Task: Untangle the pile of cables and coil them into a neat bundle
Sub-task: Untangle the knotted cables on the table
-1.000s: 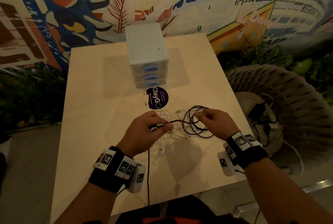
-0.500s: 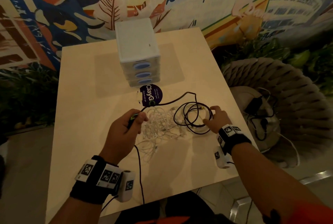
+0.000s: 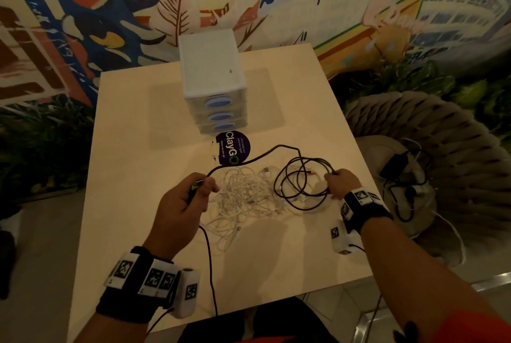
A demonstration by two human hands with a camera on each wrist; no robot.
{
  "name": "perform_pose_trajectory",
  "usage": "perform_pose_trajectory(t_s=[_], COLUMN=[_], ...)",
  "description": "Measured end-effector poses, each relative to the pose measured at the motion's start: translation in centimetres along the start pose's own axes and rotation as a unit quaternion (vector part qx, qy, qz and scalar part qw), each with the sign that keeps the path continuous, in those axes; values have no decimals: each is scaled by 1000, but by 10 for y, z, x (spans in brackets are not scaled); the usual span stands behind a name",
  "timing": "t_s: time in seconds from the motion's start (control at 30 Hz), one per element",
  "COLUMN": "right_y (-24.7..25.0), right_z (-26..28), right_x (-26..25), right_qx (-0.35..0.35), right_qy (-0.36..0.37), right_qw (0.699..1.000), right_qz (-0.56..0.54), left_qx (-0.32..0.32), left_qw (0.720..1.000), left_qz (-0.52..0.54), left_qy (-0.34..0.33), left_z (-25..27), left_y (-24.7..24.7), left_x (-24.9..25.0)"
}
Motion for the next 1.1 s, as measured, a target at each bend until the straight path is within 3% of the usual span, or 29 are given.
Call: perform_pose_trajectory(t_s=[0.13, 0.27, 0.37, 0.43, 0.5, 0.63, 0.9, 1.03, 1.1], right_y=[28, 63, 86, 103, 114, 96, -4, 5, 31], right_z=[16, 43, 68, 89, 110, 129, 109, 103, 107], right_x=[5, 3, -3, -13, -23, -37, 10, 13, 5], right_qx=[40, 71, 96, 121, 149, 101, -39, -55, -13], right_qy=[43, 106, 144, 182, 216, 287, 201, 188, 194], right_qw=[985, 937, 915, 918, 939, 952, 973, 969, 969], right_qz=[-162, -325, -363, -330, -221, -37, 110, 152, 153], left_qx=[6, 16, 32, 52, 71, 75, -15, -73, -108], left_qw=[1000, 999, 999, 998, 996, 993, 991, 984, 979], left_qz=[21, 42, 35, 42, 45, 85, 123, 159, 172], left_qy=[3, 11, 3, -1, -4, -10, -40, -33, -22], left_z=[0, -2, -3, -4, -4, -6, -3, 1, 5], left_y=[-1, -4, -5, -3, -1, -4, -20, -29, -33], left_x=[5, 6, 4, 3, 5, 18, 60, 68, 70])
Point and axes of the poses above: each hand's wrist, its own z-axis away from the middle knuckle, its own y-axis out of the back of the hand, x = y × z, the point moved 9 cm from there along -z, towards the middle knuckle, and after that the axes turned 12 degrees about z, right-handed, at the moved point
